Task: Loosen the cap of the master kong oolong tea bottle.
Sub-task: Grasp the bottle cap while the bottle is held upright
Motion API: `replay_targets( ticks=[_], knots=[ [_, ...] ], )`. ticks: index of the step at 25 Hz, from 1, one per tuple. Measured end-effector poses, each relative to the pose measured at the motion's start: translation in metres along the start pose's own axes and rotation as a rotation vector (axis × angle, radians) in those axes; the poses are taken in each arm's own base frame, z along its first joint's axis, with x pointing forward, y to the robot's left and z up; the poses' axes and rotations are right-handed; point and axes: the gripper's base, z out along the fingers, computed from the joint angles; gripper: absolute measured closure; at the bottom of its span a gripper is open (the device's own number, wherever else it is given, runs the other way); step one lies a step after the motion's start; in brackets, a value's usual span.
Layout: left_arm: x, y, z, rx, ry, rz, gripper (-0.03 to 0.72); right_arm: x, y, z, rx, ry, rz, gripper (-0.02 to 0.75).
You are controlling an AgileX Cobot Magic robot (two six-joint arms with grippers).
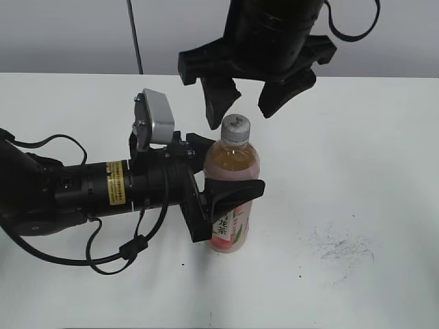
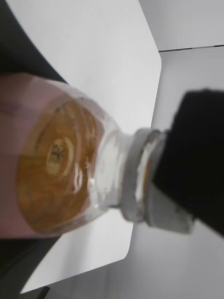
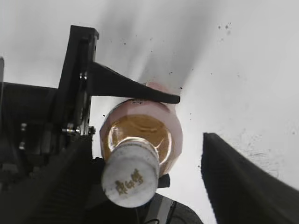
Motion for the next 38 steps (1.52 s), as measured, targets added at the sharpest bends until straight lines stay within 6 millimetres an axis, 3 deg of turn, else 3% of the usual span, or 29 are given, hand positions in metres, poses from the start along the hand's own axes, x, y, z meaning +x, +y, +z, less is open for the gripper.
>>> replay_targets(
  ticks=[7, 19, 23, 26, 32, 38],
  knots=[
    [0.0000, 0.0000, 0.0000, 0.000, 0.000, 0.000, 0.240, 0.0006, 0.0027, 0.0003, -0.029, 0.009, 0.058, 0.245],
    [0.0000, 0.0000, 0.0000, 0.000, 0.000, 0.000, 0.240, 0.0053, 0.0016, 0.0082, -0.025, 0.041, 0.049, 0.258],
    [0.0000, 0.0000, 0.0000, 0.000, 0.000, 0.000, 0.240, 0.0053, 0.0015, 0.0082, -0.024, 0.040, 0.041, 0.336],
    [0.0000, 0.0000, 0.0000, 0.000, 0.000, 0.000, 0.240, 0.0052, 0.0022, 0.0082, -0.032, 0.038, 0.018, 0.442],
    [0.0001, 0.0001, 0.0000, -0.001, 0.001, 0.000, 0.240, 0.0051, 0.0029, 0.0082, -0.040, 0.033, -0.194, 0.456],
    [0.0000, 0.0000, 0.0000, 0.000, 0.000, 0.000, 0.240, 0.0055, 0.0053, 0.0080, -0.078, 0.018, -0.668, 0.459]
  ],
)
